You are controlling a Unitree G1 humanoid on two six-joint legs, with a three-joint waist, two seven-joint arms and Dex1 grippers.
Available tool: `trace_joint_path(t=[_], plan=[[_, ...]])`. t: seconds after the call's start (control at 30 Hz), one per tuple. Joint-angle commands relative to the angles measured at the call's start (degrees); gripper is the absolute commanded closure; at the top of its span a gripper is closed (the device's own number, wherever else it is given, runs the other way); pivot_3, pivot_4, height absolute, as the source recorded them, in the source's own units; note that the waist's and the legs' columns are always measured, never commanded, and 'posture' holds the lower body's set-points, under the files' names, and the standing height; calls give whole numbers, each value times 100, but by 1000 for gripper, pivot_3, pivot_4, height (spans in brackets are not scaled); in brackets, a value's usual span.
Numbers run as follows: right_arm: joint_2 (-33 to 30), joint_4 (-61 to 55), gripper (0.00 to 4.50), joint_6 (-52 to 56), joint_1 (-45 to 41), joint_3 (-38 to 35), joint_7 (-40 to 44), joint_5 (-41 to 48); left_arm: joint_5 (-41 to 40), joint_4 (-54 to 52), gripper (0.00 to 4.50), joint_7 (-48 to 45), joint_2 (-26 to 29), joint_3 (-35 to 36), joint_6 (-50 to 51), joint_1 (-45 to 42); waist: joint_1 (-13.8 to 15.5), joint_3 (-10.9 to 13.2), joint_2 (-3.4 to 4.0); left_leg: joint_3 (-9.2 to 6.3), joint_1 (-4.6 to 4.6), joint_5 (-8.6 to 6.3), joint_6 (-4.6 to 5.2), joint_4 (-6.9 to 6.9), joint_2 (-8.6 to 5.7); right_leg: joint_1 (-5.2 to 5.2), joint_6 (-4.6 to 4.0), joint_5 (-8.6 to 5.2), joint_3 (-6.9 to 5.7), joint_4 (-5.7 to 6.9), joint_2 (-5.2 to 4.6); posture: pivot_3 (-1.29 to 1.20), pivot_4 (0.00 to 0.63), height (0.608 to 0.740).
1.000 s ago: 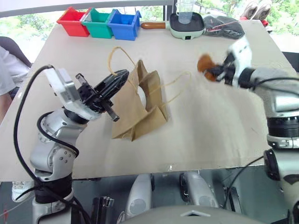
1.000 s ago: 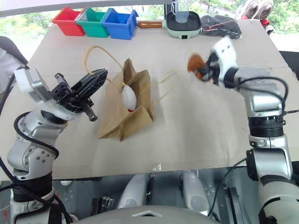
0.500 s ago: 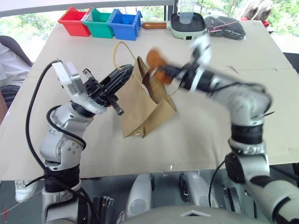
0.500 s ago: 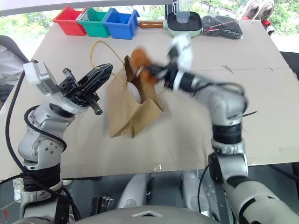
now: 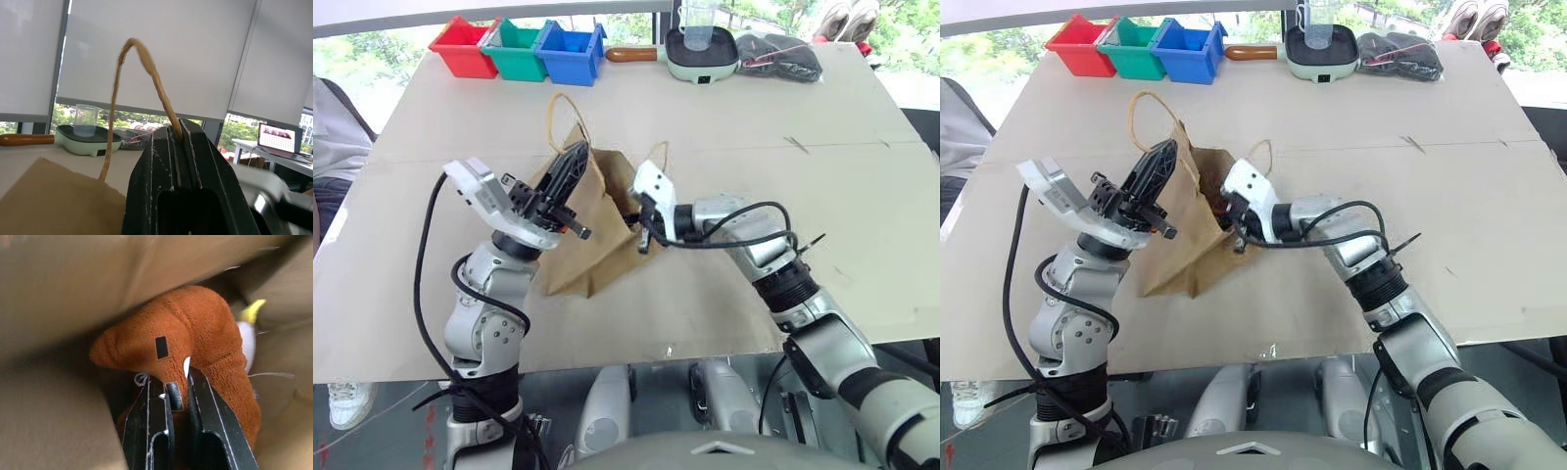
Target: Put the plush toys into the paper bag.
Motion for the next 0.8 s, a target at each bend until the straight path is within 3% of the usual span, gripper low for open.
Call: trace_joint_path(t=[0.03, 0.07, 0.4, 0.5, 0.63, 0.73, 0.8], plan=[[-190, -30, 2674, -713, -96, 79, 301, -361, -15, -254, 4500, -29, 123, 108, -123, 1, 4, 0, 0, 1, 0, 0, 0, 1, 0, 0, 0, 0, 0, 0, -1, 0, 150, 740], [-329, -114, 2286, -827, -86, 11, 293, -449, -44, -259, 4500, -49, 167, 182, -135, 25, 11, 0, 0, 1, -1, 0, 0, 1, -1, 0, 0, 0, 0, 0, -2, 0, 150, 740], [-1613, -2375, 2286, 627, 564, -1348, -16, 228, -381, -367, 4500, -106, 463, 688, -126, 280, 63, 1, 0, -3, -6, 0, 0, 2, -4, 1, 0, 0, -4, -1, -9, 0, 150, 740], [-1830, -2855, 2286, 865, 824, -1433, -207, 230, -415, -353, 4500, -129, 490, 694, -123, 270, 57, 1, -1, -1, -7, 0, 0, 3, -5, 1, 0, 0, -2, -3, -10, 0, 150, 740], [-1635, -2908, 2286, 985, 842, -1453, -696, 161, -339, -337, 4500, -245, 497, 503, -124, 188, 19, 0, -1, 0, -1, 0, 0, 3, -4, 1, 1, 0, 1, 0, -4, 0, 150, 740], [-1193, -2707, 2286, 1450, 618, -1681, -949, 603, -251, -389, 4500, -327, 480, 280, -129, 106, 17, 0, -1, -1, -2, 0, 0, 3, -4, 1, 0, 0, 2, 1, -3, 0, 150, 740], [-1051, -2613, 1729, 1450, 532, -1651, -987, 624, -152, -410, 4500, -419, 502, 101, -130, 29, 20, 0, -1, 0, -3, 0, 0, 4, -4, 1, 0, 0, 2, 1, -3, 0, 150, 740]])
